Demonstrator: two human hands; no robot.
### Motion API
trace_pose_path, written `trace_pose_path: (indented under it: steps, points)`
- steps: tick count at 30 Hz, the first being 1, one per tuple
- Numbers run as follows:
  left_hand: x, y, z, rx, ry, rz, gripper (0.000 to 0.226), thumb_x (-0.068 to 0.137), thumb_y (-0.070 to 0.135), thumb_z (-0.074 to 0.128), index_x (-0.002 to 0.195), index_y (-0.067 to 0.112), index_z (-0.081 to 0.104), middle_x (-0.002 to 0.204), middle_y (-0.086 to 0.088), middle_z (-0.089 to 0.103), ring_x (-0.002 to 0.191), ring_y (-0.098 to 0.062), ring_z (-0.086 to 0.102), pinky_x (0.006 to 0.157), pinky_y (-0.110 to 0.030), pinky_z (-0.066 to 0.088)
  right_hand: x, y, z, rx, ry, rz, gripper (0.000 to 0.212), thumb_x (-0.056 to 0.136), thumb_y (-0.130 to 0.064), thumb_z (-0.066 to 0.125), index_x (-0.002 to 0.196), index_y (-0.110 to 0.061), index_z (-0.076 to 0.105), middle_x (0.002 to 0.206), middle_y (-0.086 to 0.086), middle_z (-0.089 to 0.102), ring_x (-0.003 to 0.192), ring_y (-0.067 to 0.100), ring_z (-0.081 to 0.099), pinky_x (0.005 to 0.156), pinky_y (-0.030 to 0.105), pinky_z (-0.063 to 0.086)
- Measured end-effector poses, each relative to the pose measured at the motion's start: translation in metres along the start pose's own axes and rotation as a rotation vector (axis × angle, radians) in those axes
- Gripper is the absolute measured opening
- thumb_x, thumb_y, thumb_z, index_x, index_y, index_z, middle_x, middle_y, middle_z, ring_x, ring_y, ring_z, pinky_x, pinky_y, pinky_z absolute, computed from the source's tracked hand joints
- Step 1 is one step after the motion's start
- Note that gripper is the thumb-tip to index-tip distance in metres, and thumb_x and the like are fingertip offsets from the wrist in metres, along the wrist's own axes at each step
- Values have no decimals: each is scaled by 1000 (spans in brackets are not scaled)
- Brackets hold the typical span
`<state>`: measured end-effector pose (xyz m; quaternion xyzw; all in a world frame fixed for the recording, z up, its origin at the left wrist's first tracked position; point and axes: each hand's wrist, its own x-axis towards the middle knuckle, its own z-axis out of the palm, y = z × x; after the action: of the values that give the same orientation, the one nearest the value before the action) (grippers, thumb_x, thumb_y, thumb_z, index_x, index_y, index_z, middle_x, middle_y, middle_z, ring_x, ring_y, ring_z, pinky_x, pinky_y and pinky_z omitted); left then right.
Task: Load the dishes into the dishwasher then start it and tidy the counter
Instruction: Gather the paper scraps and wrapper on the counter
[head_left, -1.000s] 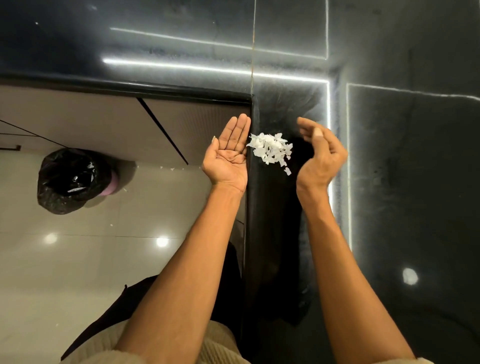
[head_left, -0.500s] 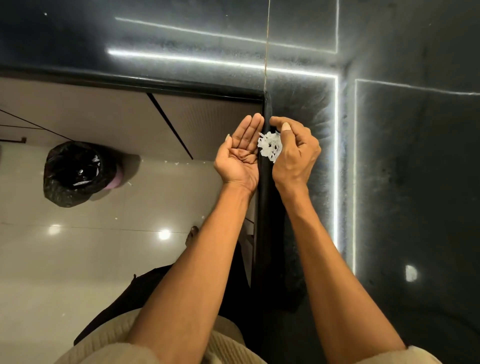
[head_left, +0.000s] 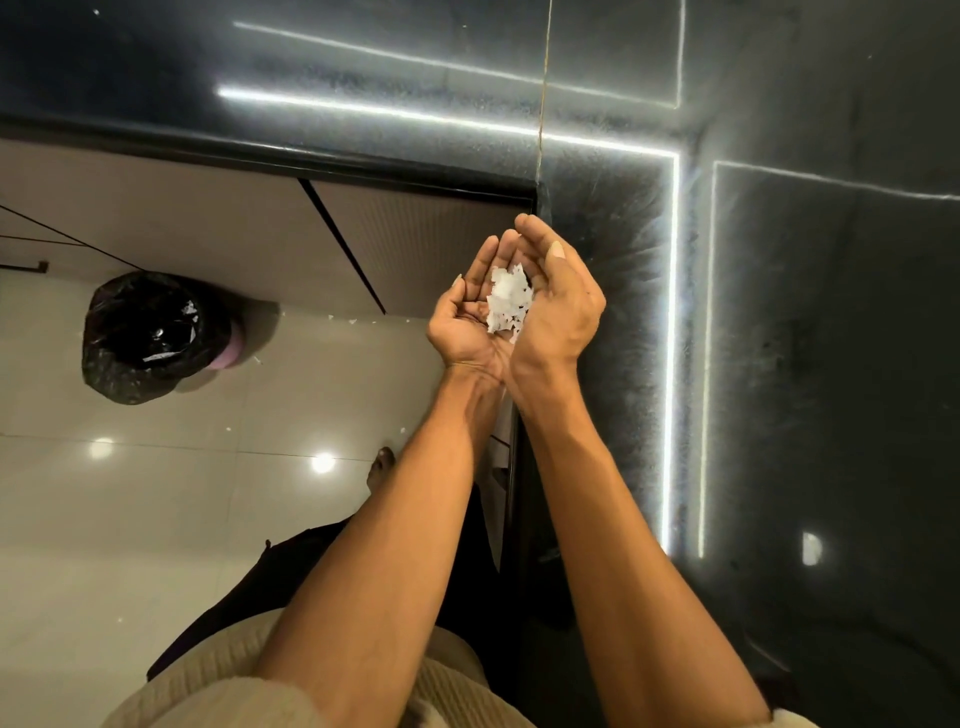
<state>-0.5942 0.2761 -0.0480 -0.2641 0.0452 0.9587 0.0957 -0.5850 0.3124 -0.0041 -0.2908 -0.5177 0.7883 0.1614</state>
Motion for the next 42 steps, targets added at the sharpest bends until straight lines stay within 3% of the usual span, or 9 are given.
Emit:
trace_pose_path:
  steps: [6,11,15,18,20,23,27,34,42]
  points:
    - [7,-1,-6,-59,-6,-13,51,99,20,17,118,-5,58,115,-23,67,131,-33,47,102,-47,43,13,-12,-32,-86,16,-167,36,95,-9,45,115,9,69,114,20,73,112,38,66,100,44,52]
    - [8,0,-9,-74,-7,-29,50,99,20,19,117,-5,59,114,-23,68,128,-32,50,115,-49,33,25,-7,-54,-431,109,-315,31,98,-6,48,117,-2,73,115,9,73,113,25,66,100,46,53]
    - [8,1,-5,-104,-4,-35,50,99,20,17,115,-5,58,109,-23,69,122,-34,56,100,-47,44,15,5,-40,-621,-12,-371,30,97,-10,52,116,-6,74,117,4,72,117,18,62,102,36,50]
    - [7,3,-3,-169,-3,-58,50,100,19,18,114,-6,59,109,-25,68,114,-38,60,92,-48,48,13,5,-33,-522,-132,-297,30,96,-5,51,118,-1,72,118,10,72,118,23,64,103,33,49]
    - [8,4,-5,-232,22,-64,49,100,17,18,113,-7,59,108,-26,69,125,-37,53,92,-48,47,17,0,-34,-393,-118,-218,32,94,-1,51,120,3,69,118,14,72,116,28,66,104,40,51]
    - [10,6,-10,-279,48,-77,49,98,16,19,111,-6,61,108,-25,70,139,-34,41,107,-45,38,21,-6,-47,-538,39,-285,38,90,1,52,125,-1,68,125,9,70,119,19,64,106,41,50]
    - [12,5,-15,-313,63,-90,48,98,16,20,110,-6,61,108,-25,69,141,-33,39,107,-45,37,17,2,-46,-800,-58,-437,41,86,3,54,122,-3,70,133,3,64,128,16,55,111,40,44]
    - [11,11,-14,-415,74,-166,49,95,16,23,117,-8,60,119,-26,65,137,-32,44,110,-46,36,12,2,-37,-688,-142,-341,47,84,8,50,128,-1,66,135,6,63,131,15,55,112,45,44]
    - [10,42,-20,-472,83,-152,55,103,24,17,120,-6,59,119,-26,65,138,-32,43,112,-45,35,-6,13,-10,-739,-161,-314,50,86,7,50,132,-6,64,139,2,61,133,10,52,112,39,44]
